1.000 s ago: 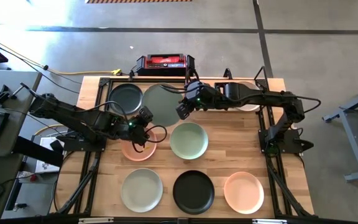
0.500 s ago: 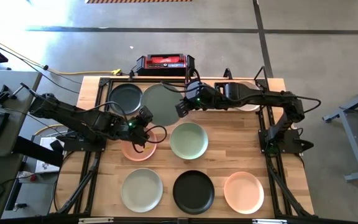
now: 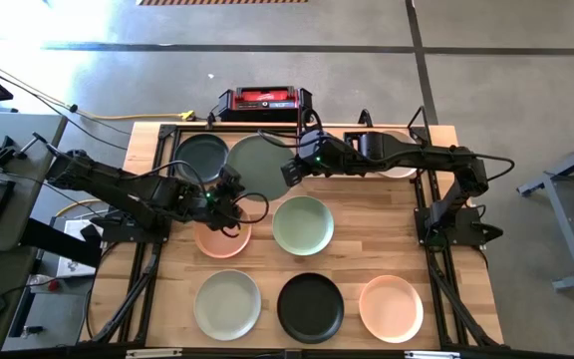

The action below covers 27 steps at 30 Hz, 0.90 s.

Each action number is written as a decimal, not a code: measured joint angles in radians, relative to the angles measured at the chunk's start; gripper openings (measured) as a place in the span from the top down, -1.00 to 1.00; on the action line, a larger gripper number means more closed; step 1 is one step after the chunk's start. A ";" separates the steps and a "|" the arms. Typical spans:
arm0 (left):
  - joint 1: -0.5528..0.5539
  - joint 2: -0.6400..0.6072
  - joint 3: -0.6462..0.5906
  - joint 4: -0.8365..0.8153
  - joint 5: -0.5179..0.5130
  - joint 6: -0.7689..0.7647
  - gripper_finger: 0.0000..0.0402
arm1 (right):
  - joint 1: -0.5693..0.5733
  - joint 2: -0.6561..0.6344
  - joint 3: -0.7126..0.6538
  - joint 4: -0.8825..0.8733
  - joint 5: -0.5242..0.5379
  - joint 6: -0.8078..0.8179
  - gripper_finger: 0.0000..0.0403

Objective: Place and stack plates onto a shelf
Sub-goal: Stack the light blue plate on top of the white plate on the shelf

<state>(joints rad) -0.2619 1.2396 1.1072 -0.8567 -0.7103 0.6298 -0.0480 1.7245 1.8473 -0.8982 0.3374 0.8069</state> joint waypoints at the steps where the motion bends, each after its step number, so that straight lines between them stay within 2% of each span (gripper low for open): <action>1: 0.000 0.000 0.000 0.001 -0.002 -0.019 0.40 | -0.002 0.000 0.000 -0.002 0.001 0.000 0.99; 7: 0.000 -0.001 0.000 0.006 -0.038 -0.221 0.30 | -0.013 -0.008 0.000 -0.052 0.005 0.000 1.00; 11: 0.000 -0.011 0.001 0.033 -0.043 -0.285 0.29 | -0.024 -0.033 0.001 -0.102 0.004 -0.002 1.00; 17: 0.000 -0.031 0.000 0.095 -0.050 -0.279 0.32 | -0.046 -0.110 0.003 -0.234 0.076 -0.003 0.99; 27: 0.037 -0.031 0.000 0.124 -0.183 -0.261 0.33 | -0.118 -0.260 0.002 -0.482 0.194 -0.015 1.00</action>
<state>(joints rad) -0.2252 1.2091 1.1069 -0.7326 -0.8928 0.3684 -0.1658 1.4648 1.8492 -1.3802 0.5312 0.7920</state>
